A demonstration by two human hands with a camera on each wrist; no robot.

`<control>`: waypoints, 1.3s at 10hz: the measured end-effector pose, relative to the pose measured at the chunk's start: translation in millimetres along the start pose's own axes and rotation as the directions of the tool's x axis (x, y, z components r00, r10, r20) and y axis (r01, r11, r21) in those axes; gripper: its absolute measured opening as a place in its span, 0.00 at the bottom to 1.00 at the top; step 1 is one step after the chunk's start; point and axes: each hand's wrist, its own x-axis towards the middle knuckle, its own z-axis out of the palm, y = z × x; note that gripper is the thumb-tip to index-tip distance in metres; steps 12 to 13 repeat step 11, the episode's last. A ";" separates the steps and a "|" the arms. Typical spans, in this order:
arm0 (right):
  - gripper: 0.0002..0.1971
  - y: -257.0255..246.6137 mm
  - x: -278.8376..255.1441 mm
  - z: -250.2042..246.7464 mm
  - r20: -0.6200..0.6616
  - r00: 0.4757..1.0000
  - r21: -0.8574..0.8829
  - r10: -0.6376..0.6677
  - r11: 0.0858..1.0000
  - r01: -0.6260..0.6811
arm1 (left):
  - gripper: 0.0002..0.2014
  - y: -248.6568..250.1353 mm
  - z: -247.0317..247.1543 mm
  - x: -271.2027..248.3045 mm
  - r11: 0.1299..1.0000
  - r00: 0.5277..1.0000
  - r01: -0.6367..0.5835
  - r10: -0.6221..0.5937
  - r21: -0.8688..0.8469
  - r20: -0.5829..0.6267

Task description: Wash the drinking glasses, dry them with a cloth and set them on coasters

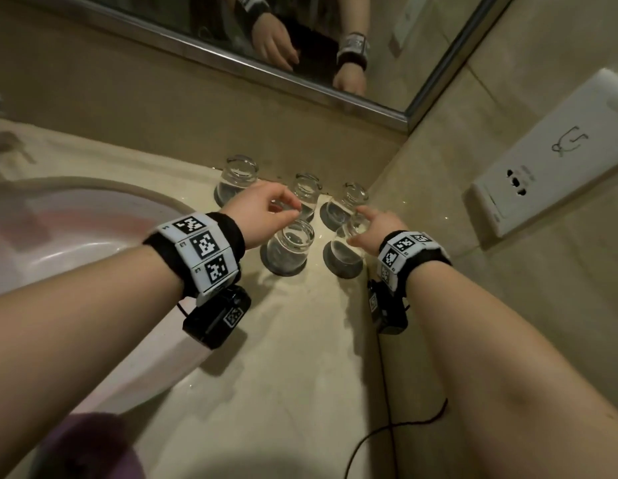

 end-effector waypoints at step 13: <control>0.38 5.0 11.3 14.7 0.026 1.000 -0.158 -0.007 0.987 0.011 | 0.03 -9.9 -13.7 -7.6 0.994 0.991 0.108 -0.106 0.012 -0.078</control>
